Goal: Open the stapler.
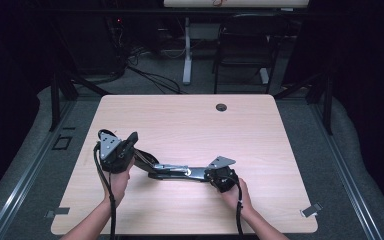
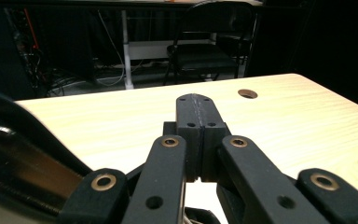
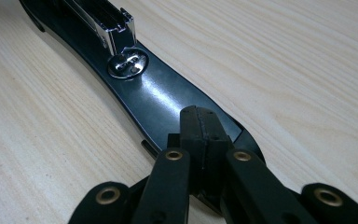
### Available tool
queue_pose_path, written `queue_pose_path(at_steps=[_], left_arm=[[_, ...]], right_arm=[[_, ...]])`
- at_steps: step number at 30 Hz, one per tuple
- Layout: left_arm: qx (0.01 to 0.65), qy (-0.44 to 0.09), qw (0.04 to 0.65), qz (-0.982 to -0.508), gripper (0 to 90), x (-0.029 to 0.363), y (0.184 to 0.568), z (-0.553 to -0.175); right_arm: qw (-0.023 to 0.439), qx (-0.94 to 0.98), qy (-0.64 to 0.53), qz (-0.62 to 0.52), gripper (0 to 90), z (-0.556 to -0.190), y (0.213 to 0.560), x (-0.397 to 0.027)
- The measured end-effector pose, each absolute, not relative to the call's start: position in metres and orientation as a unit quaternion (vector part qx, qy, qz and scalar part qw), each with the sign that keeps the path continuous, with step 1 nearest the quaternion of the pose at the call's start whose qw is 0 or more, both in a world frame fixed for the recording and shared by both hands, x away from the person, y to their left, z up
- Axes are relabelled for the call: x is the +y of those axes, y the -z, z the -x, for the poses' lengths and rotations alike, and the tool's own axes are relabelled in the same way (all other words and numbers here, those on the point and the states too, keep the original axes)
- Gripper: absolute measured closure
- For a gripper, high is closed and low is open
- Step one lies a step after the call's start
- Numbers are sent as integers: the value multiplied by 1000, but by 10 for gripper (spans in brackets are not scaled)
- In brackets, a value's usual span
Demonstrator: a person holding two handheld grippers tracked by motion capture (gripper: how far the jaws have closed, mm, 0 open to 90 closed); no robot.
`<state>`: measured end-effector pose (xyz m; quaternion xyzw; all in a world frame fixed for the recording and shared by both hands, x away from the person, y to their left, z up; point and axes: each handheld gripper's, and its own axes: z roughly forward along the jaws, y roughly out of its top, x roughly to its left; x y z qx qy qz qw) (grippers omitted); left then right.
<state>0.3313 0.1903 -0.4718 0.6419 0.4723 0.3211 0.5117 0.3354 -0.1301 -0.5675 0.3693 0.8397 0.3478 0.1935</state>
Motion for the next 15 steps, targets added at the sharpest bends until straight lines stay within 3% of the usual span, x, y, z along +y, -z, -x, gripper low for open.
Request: queue_pose_path(at_steps=[9, 15], left_arm=[[470, -302, 516, -649, 891, 191, 474, -334], [450, -272, 514, -678, 740, 186, 474, -336]], right_arm=[[195, 840, -348, -369, 900, -335, 568, -130], [188, 839, -355, -368, 882, -337, 568, -133]])
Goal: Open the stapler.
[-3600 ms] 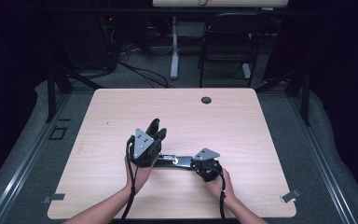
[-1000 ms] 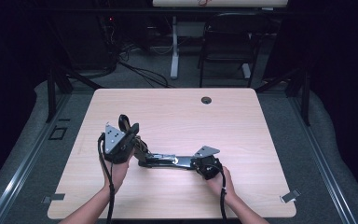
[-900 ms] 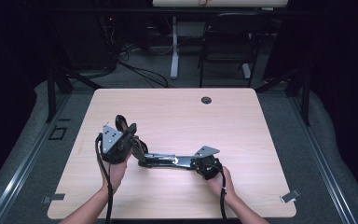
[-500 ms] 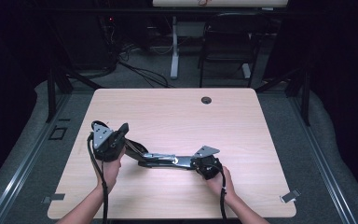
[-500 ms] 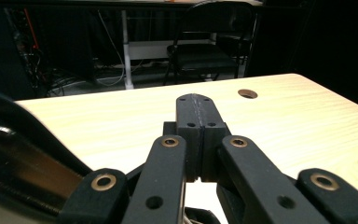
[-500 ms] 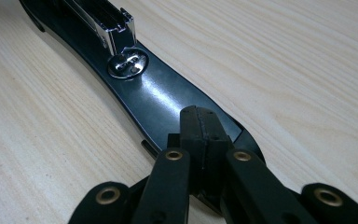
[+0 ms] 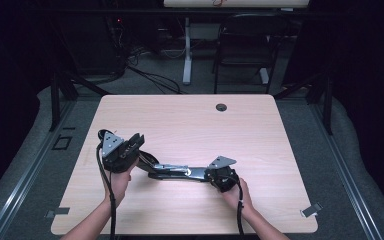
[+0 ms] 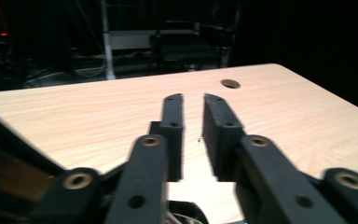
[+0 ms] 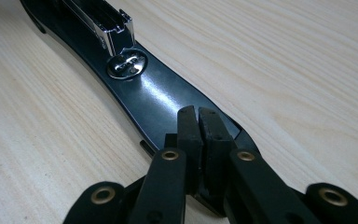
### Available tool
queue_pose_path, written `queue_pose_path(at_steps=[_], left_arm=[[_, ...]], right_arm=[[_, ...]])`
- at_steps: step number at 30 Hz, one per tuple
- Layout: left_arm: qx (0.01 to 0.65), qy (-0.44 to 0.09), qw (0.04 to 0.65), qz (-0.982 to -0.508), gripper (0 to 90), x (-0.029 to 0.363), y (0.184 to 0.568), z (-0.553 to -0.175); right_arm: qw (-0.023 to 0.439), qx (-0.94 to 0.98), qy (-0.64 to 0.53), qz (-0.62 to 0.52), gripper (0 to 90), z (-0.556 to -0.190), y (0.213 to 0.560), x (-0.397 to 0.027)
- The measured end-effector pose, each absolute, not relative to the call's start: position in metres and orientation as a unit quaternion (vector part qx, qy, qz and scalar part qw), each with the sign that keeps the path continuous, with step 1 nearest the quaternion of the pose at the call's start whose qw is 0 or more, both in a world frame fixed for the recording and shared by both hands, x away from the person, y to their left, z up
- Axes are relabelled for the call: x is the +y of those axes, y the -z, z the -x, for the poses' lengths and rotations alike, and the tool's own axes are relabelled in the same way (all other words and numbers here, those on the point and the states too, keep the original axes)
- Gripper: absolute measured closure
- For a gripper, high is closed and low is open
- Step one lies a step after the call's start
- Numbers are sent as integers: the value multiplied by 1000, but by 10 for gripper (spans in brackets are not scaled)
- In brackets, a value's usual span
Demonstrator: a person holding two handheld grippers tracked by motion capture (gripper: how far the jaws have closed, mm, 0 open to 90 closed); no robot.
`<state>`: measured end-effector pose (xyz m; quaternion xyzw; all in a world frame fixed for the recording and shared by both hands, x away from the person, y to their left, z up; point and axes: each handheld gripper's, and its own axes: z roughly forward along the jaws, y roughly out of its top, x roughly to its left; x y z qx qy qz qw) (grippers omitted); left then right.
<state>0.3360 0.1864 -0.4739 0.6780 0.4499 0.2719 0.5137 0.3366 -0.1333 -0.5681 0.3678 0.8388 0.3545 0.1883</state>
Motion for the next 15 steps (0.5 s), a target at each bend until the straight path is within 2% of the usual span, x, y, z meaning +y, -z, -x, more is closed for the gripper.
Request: queue_pose_path(at_steps=[2, 3, 5, 9, 15], left_arm=[[445, -251, 509, -693, 679, 183, 473, -337], [443, -244, 508, -697, 611, 181, 474, -337], [430, -227, 507, -712, 574, 178, 474, -336], [399, -188, 502, -744, 421, 175, 476, -329], [367, -167, 495, -770, 314, 169, 475, -322]], right_arm=[[180, 839, -362, -365, 846, -339, 569, -138], [171, 836, -367, -371, 824, -341, 569, -141], [162, 837, -367, -374, 782, -343, 568, -143], [205, 847, -335, -358, 691, -343, 565, -141], [205, 852, -340, -343, 576, -345, 559, -141]])
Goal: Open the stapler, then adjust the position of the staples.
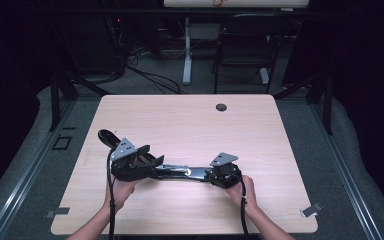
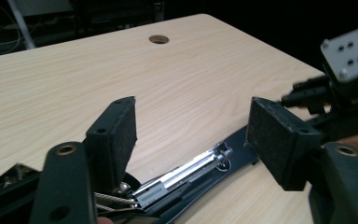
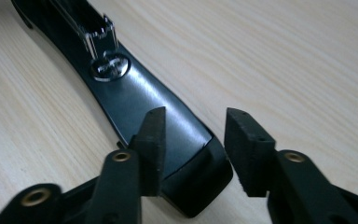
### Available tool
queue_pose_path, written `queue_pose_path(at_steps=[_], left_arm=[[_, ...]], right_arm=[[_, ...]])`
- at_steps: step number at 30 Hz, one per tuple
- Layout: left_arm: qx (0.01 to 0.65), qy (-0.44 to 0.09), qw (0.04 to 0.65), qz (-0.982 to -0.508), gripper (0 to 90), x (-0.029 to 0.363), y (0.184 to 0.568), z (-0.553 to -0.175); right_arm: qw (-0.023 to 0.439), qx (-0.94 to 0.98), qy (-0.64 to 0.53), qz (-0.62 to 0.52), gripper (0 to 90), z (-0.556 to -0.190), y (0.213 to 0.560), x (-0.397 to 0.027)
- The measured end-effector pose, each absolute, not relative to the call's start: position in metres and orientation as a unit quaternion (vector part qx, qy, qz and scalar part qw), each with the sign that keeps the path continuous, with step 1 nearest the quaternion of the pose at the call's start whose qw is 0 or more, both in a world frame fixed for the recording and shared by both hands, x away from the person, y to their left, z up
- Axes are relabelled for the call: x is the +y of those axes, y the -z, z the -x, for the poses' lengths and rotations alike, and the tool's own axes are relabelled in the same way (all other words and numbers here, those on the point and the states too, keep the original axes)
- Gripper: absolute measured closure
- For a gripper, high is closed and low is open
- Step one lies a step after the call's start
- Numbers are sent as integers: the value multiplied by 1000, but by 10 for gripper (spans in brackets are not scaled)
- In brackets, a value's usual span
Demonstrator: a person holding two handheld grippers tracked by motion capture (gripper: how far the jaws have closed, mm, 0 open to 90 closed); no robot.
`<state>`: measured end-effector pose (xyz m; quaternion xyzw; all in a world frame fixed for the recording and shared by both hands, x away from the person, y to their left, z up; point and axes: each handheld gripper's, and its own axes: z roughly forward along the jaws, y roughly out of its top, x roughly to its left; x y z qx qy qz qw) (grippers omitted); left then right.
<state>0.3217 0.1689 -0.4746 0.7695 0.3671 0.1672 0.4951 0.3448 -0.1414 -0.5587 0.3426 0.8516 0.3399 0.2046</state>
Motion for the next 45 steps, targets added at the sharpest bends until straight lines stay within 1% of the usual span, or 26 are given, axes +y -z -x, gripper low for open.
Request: queue_pose_path(at_steps=[2, 6, 12, 14, 15, 18, 19, 20, 24, 28, 34, 38, 40, 43, 45], left_arm=[[364, -155, 489, -777, 276, 166, 475, -322], [358, -129, 477, -793, 199, 161, 478, -319], [329, -97, 463, -818, 128, 154, 482, -309], [310, -90, 456, -829, 79, 152, 484, -307], [307, -90, 452, -832, 56, 151, 484, -307], [315, -77, 447, -834, 23, 152, 488, -309], [319, -67, 442, -836, 14, 153, 489, -310], [323, -60, 441, -835, 1, 153, 490, -310], [322, -37, 432, -842, 1, 157, 495, -307], [326, -30, 431, -841, 1, 161, 496, -305], [327, -28, 428, -842, 1, 165, 498, -303], [328, -26, 423, -844, 1, 167, 499, -302], [330, -24, 420, -845, 1, 167, 500, -302], [330, -24, 417, -847, 1, 166, 501, -302], [328, -24, 418, -847, 1, 165, 501, -303]], right_arm=[[220, 841, -350, -348, 503, -346, 553, -145], [216, 830, -359, -369, 391, -352, 543, -153], [207, 817, -355, -404, 345, -361, 526, -169], [196, 812, -354, -420, 305, -364, 521, -176], [183, 809, -351, -435, 258, -367, 518, -181], [151, 805, -338, -463, 171, -373, 510, -197], [148, 802, -339, -469, 159, -374, 508, -201], [140, 797, -343, -477, 158, -376, 505, -209], [127, 787, -347, -493, 157, -378, 498, -230], [109, 789, -333, -505, 157, -382, 500, -238], [64, 824, -290, -483, 165, -386, 514, -221], [54, 841, -249, -477, 201, -389, 525, -207], [48, 848, -236, -472, 205, -391, 528, -205], [31, 857, -221, -464, 266, -392, 531, -202], [28, 864, -214, -455, 292, -391, 534, -200]])
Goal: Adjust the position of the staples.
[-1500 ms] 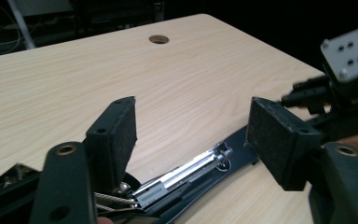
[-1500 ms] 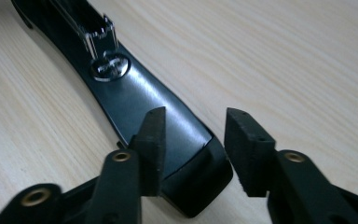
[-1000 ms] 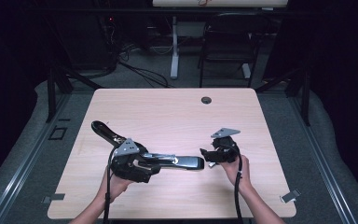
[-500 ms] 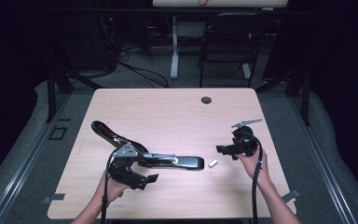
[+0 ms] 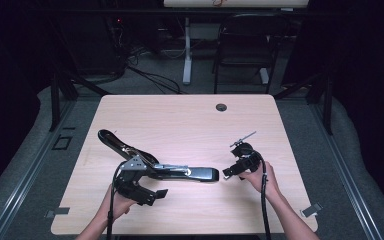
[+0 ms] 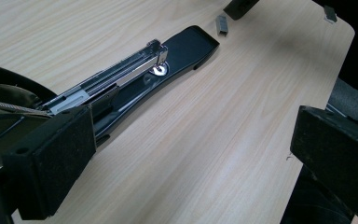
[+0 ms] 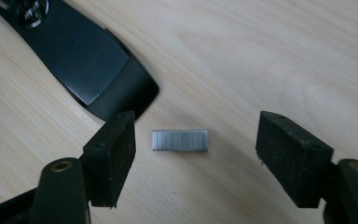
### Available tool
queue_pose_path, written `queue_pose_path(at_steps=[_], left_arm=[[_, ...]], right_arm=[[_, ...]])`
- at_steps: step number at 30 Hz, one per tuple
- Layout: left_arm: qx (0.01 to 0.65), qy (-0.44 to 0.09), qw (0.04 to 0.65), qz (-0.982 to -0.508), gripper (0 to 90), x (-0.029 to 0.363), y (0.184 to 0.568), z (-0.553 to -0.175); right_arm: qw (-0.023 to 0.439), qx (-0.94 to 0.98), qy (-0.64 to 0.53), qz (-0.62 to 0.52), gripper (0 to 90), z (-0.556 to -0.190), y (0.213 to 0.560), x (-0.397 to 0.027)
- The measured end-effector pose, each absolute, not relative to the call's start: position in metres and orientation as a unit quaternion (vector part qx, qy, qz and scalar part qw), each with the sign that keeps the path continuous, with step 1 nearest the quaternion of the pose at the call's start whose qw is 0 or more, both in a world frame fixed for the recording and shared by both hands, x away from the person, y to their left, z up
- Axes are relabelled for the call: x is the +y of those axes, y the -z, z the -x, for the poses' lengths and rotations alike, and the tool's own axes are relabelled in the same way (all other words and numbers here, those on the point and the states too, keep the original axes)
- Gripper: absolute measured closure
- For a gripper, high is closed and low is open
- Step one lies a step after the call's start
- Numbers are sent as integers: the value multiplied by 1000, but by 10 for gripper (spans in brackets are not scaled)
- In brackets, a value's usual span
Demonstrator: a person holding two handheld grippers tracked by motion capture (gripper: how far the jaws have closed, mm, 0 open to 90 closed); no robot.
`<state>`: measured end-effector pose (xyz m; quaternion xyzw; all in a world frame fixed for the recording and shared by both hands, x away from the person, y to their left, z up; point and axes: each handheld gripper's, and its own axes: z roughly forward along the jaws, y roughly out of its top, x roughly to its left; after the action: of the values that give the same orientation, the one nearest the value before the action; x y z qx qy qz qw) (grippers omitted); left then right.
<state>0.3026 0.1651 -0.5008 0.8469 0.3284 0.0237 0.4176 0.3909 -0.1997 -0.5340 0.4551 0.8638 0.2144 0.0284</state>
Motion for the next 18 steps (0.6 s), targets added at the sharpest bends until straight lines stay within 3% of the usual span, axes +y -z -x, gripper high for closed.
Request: queue_pose_path(at_steps=[6, 18], left_arm=[[321, -20, 410, -854, 1, 161, 504, -304], [309, -17, 401, -862, 2, 158, 505, -305]], right_arm=[[13, 867, -196, -458, 404, -389, 541, -197], [17, 864, -188, -467, 477, -388, 545, -189]])
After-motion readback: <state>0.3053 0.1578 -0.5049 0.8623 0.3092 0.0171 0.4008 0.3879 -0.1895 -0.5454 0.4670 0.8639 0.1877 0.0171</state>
